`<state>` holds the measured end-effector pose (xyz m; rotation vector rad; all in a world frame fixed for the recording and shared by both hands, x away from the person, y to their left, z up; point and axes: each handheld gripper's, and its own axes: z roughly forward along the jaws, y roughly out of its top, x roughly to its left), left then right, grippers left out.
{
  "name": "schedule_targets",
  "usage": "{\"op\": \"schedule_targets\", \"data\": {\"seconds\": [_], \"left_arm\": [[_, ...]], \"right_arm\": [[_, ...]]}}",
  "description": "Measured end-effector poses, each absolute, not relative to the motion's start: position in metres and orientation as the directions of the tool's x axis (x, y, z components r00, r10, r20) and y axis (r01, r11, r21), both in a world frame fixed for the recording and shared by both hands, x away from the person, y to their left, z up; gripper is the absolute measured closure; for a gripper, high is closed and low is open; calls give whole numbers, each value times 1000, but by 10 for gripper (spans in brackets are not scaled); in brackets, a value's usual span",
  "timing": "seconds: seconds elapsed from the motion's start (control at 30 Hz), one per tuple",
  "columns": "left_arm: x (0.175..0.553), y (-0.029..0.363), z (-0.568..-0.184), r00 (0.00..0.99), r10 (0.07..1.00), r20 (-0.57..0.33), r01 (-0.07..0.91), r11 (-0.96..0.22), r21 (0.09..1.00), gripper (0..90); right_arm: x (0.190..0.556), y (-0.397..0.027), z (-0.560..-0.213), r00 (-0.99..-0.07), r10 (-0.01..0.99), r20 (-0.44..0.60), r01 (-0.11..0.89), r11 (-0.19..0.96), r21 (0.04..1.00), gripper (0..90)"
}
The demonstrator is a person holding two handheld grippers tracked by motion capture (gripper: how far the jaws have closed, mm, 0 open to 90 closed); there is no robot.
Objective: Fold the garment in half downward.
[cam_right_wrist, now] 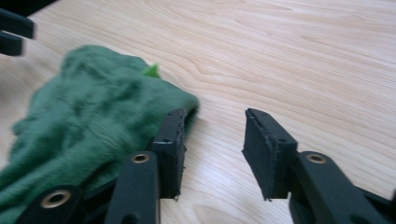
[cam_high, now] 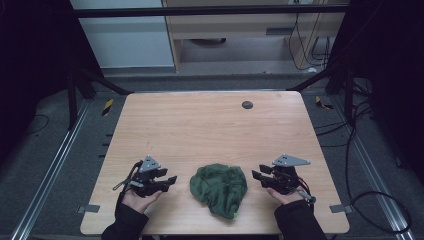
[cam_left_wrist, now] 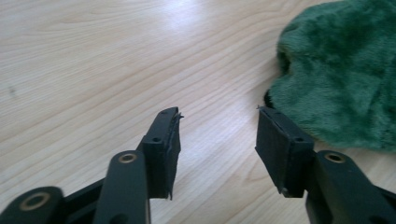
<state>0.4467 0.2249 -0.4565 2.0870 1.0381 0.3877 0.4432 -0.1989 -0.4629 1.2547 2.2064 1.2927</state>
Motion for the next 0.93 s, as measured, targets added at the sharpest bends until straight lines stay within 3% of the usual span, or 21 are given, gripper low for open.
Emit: {"op": "schedule_targets", "data": {"seconds": [0.5, 0.93], "left_arm": [[449, 260, -464, 548, 837, -6, 553, -356, 753, 291], [453, 284, -467, 472, 881, 5, 585, -318, 746, 230]], "right_arm": [[449, -230, -475, -453, 884, 118, 581, 193, 790, 290], [448, -250, -478, -374, 922, 105, 586, 147, 797, 197]]}}
